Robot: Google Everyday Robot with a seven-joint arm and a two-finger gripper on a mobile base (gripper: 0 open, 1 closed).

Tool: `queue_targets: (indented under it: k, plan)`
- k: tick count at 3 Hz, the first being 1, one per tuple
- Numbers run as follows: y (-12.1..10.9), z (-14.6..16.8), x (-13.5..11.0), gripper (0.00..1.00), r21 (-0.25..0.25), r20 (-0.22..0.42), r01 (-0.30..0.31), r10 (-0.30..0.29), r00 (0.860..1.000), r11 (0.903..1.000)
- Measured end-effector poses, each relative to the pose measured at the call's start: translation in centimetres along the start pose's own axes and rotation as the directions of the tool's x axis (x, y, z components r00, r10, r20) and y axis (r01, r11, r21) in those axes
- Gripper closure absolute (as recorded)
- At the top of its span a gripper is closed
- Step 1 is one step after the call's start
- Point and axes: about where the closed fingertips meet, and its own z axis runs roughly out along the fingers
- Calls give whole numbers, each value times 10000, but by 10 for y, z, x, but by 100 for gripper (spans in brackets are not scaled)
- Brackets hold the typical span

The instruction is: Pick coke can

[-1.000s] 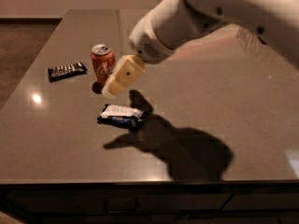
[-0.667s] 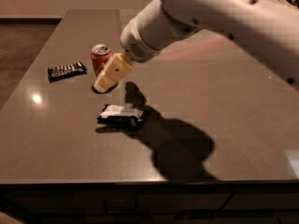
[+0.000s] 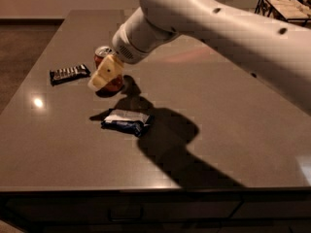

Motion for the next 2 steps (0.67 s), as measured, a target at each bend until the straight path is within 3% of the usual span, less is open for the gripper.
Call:
queue_targets:
  k: [2]
  plan:
    - [1, 19, -15, 41, -536, 286, 2, 13, 9996, 9986]
